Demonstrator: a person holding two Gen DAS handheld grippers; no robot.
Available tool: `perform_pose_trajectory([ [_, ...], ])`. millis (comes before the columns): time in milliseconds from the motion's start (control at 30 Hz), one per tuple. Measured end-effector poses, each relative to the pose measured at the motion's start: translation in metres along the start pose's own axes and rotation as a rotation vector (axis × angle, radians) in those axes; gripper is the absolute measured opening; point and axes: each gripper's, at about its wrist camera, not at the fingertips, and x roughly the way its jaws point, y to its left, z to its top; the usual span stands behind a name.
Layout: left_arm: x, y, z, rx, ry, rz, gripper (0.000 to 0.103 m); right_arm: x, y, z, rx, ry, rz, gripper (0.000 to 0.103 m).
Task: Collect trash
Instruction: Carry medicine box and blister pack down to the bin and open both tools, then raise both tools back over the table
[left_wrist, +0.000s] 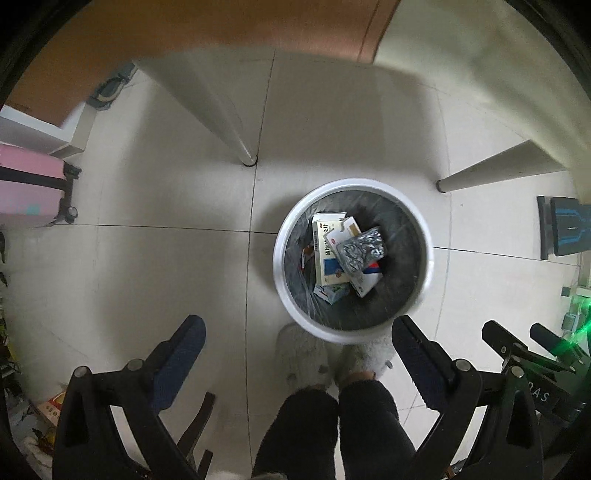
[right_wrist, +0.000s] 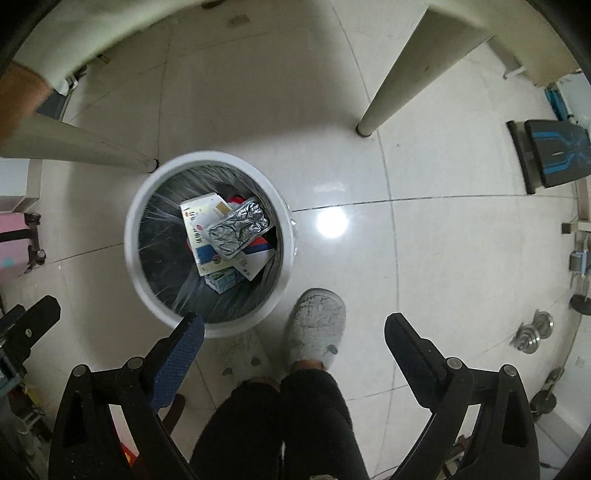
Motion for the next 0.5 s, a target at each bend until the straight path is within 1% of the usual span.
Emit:
perform_pose_trajectory([
  [33,-0.015,0.0,-0.004,-0.001,-0.005,-0.008,0.103,-0.012,0.0,-0.002,-0.003,-0.01,-0.003,0.099],
  [100,-0.029,-0.003,-0.008,0.002,-0.009,-0.009,0.103,-0.037,-0.001,-0.008,-0.009,-0.027,-0.007,0.099],
  [133,-0.044,-0.003,-0.012,0.005,-0.015,-0.014,0.103,-0.045,0.001,-0.01,-0.011,-0.032,-0.01,0.099],
  [233,-0.072,-0.006,-0.021,0.018,-0.024,-0.018,0.103,-0.088,0.0,-0.022,-0.02,-0.054,-0.004,0.099],
  [333,-0.109,-0.007,-0.031,0.032,-0.032,-0.026,0.103,-0.126,0.002,-0.033,-0.031,-0.073,0.001,0.099],
  [367,-0.127,-0.007,-0.036,0.04,-0.036,-0.029,0.103,-0.143,0.002,-0.039,-0.03,-0.077,0.008,0.099],
  [433,-0.149,-0.008,-0.042,0.045,-0.043,-0.037,0.103,-0.176,0.002,-0.049,-0.031,-0.083,0.021,0.099],
  [500,-0.18,-0.007,-0.049,0.042,-0.056,-0.045,0.103,-0.2,0.001,-0.057,-0.026,-0.093,0.032,0.099],
])
